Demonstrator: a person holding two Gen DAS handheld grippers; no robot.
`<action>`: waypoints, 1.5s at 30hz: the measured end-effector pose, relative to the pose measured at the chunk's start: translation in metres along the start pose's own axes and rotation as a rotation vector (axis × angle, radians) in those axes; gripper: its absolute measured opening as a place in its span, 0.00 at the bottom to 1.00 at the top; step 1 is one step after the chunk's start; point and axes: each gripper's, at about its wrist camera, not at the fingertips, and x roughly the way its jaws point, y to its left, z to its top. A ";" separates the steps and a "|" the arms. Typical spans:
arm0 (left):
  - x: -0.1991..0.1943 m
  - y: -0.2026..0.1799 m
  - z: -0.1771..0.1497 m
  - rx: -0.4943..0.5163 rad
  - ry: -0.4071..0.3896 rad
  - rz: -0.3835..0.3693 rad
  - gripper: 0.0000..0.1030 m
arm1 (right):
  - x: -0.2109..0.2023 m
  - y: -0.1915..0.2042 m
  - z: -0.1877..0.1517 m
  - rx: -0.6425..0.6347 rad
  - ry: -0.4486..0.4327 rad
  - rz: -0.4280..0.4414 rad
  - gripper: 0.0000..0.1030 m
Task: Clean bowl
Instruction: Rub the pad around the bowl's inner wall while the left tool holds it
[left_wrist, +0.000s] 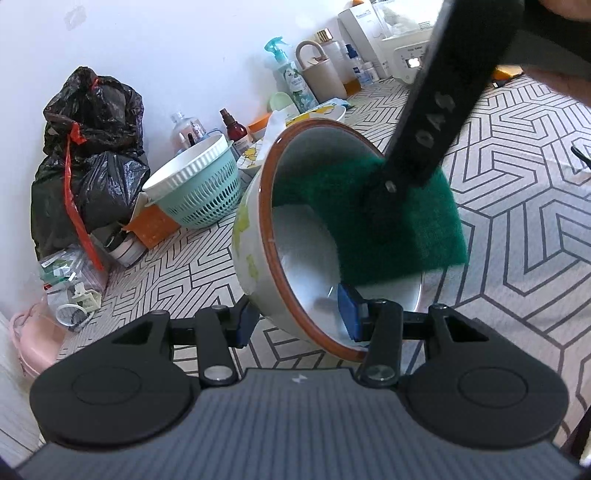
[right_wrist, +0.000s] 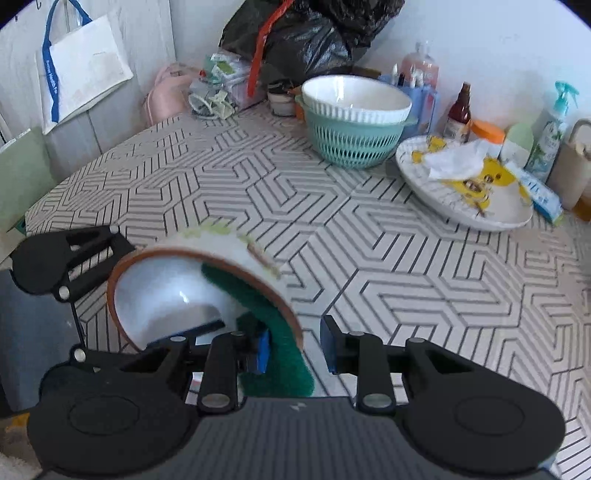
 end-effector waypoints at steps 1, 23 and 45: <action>0.000 0.000 0.000 0.000 0.001 0.000 0.43 | -0.002 0.002 0.002 -0.007 -0.005 -0.006 0.27; -0.001 -0.004 0.002 -0.003 0.002 0.020 0.44 | -0.008 0.012 0.022 -0.046 -0.037 -0.006 0.28; -0.002 -0.004 0.002 0.006 -0.003 0.026 0.45 | 0.014 -0.010 -0.005 0.041 0.014 0.025 0.33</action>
